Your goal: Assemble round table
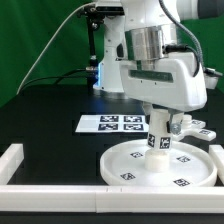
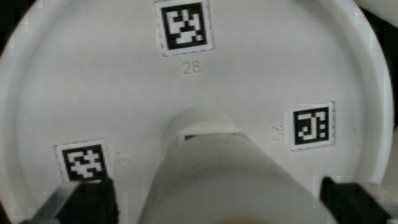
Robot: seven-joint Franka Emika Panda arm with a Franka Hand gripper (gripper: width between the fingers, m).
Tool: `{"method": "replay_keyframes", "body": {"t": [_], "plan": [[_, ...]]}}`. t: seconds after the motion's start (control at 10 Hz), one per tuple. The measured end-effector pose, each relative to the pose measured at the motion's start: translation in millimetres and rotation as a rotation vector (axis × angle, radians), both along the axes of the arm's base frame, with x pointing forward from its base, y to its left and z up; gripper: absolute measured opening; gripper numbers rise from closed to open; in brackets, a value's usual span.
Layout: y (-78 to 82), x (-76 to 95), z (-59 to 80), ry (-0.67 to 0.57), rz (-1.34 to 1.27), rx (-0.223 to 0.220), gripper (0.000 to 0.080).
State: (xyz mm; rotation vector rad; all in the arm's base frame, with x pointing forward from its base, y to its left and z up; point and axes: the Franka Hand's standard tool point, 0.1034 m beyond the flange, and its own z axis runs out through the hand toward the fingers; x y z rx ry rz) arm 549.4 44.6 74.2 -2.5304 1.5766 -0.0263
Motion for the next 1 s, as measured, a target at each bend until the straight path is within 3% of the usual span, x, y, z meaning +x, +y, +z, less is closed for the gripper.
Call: {"method": "replay_keyframes", "body": {"t": [0.1, 0.3, 0.6, 0.9, 1.0], "plan": [[-4.6, 2.2, 2.1, -0.034, 0.186, -0.025, 0.0629], [-1.0, 0.8, 4.8, -0.066, 0.540, -0.085, 0.0646], [-3.9, 0.6, 3.8, -0.082, 0.703, -0.102, 0.0649], [1.9, 1.1, 4.2, -0.102, 1.190, -0.189, 0.0649], [0.1, 1.3, 4.2, -0.103, 1.176, -0.186, 0.0649]]}}
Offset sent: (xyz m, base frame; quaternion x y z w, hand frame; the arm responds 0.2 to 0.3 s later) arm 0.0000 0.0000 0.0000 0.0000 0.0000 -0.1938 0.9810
